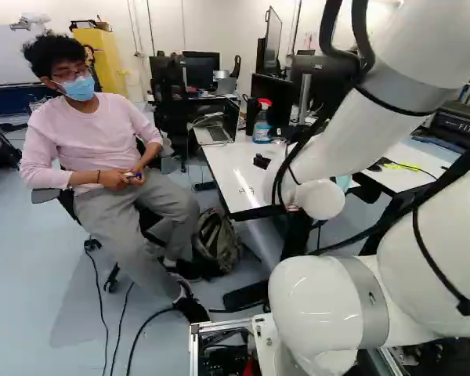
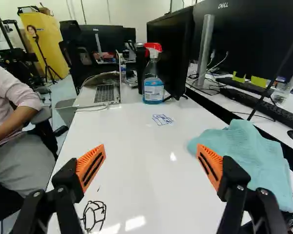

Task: Clean the table with the green towel

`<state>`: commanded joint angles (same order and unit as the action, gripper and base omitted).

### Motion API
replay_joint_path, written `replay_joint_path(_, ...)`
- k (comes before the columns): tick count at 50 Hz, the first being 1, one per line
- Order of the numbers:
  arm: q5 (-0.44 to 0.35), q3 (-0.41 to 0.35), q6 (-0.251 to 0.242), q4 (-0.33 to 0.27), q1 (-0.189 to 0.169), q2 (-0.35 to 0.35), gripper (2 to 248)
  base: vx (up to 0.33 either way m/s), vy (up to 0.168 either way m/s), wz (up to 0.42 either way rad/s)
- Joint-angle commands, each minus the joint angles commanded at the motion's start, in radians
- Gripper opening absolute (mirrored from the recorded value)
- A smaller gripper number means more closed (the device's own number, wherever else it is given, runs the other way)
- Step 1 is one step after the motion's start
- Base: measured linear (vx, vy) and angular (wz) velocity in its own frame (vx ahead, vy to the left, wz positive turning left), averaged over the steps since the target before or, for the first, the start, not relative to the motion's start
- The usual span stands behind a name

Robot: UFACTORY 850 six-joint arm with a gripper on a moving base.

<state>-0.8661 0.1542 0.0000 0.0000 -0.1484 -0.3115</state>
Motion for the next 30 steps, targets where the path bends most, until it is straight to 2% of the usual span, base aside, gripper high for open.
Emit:
replay_joint_path(15,0.028,0.037,0.0,0.0,-0.057,0.042,247,0.0,0.0,0.0)
replay_joint_path(30,0.058,0.067,0.0,0.0,-0.114,0.042,247,0.0,0.0,0.0)
